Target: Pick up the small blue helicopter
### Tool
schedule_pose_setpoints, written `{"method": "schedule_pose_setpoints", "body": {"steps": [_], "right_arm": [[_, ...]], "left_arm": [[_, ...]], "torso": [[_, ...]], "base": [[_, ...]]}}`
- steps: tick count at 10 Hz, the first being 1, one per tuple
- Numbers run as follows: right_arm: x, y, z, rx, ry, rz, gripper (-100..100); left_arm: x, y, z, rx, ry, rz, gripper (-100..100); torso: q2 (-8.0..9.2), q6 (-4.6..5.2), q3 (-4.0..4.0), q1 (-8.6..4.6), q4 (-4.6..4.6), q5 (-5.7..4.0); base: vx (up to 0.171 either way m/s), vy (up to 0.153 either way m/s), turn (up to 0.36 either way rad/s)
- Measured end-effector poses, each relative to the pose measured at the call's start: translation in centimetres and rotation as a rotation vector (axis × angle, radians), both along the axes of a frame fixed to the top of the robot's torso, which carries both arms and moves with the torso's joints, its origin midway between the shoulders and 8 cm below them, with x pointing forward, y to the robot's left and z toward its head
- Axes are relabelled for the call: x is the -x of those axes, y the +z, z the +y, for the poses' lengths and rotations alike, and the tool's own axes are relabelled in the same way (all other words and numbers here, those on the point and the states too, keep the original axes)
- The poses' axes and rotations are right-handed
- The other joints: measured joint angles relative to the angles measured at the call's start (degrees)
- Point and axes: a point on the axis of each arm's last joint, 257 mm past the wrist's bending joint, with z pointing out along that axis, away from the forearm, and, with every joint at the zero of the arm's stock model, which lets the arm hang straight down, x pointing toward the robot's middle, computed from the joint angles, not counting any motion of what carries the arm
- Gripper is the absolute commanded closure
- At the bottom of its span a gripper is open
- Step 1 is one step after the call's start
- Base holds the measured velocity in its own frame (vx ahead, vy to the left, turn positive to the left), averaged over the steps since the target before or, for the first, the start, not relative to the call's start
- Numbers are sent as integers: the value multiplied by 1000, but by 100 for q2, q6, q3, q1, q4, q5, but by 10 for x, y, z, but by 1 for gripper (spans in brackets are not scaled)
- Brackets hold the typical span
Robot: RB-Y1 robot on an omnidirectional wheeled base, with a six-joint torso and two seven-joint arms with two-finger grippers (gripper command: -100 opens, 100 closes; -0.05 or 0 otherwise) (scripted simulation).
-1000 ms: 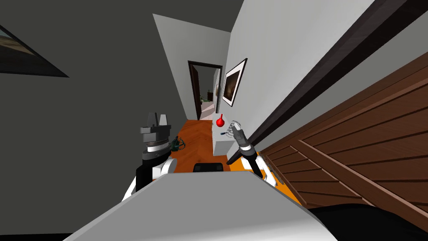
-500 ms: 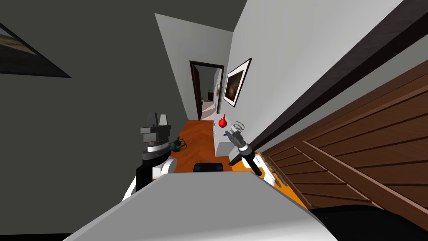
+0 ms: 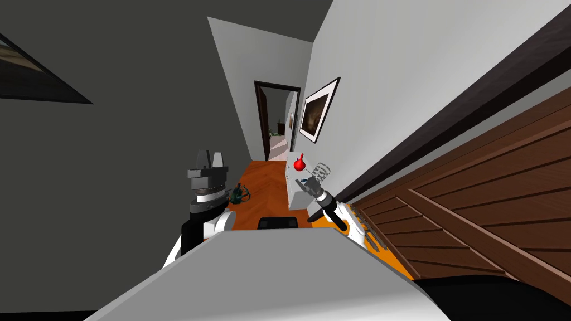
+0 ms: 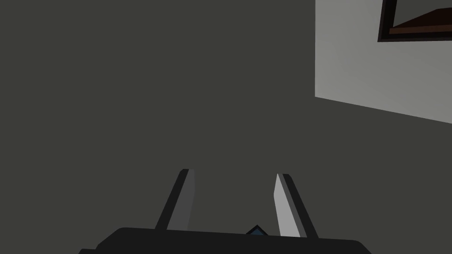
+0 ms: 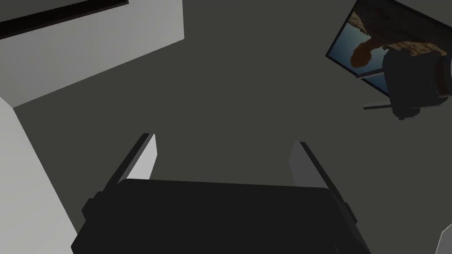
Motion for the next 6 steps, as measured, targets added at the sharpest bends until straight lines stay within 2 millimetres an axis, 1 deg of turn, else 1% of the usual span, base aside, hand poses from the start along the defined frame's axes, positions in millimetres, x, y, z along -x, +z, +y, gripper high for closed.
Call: {"method": "schedule_pose_setpoints", "body": {"steps": [1,2,4,5,6], "right_arm": [[0,-9,1,47,-1,-6,-100],[0,-14,3,74,-1,-11,-100],[-4,-33,7,173,6,-25,-100],[-6,-48,9,233,10,-30,-100],[-5,-59,9,285,14,-38,-100]], "left_arm": [[0,0,0,0,0,0,0],[0,0,0,0,0,0,0],[0,0,0,0,0,0,0],[0,0,0,0,0,0,0],[0,0,0,0,0,0,0]], "torso": [[2,1,1,-1,0,1],[12,1,6,-19,2,-2],[6,1,3,-12,1,-2],[-3,1,-2,-4,-1,-1],[-2,1,-2,-8,-1,0]], "base": [[23,42,-3],[54,66,-16],[61,85,-23],[69,83,-22],[94,108,-39]]}}
